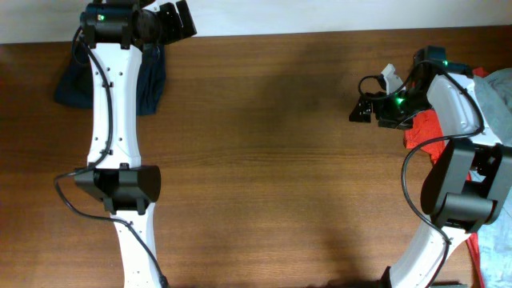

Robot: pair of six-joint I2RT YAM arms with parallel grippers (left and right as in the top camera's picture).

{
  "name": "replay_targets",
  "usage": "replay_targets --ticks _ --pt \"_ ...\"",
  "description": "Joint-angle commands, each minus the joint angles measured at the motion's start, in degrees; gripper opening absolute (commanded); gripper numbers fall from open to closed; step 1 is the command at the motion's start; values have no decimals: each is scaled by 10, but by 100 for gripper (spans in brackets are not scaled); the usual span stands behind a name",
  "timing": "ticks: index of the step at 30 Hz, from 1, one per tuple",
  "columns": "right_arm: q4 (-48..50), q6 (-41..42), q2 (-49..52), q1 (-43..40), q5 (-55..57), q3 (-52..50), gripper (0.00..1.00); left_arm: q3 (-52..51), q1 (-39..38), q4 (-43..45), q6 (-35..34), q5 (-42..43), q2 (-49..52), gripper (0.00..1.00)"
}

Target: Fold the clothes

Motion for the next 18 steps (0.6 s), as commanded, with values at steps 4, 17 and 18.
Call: replay_targets --ticks 4,17,18 --pt "0 -5 -1 2 5 9 99 -1 0 1 0 -8 8 99" --pt "2 -5 -212 41 5 9 99 -1 -8 1 0 -8 8 99" --pt "2 -5 -243 48 5 9 98 -1 -8 1 0 -8 8 99"
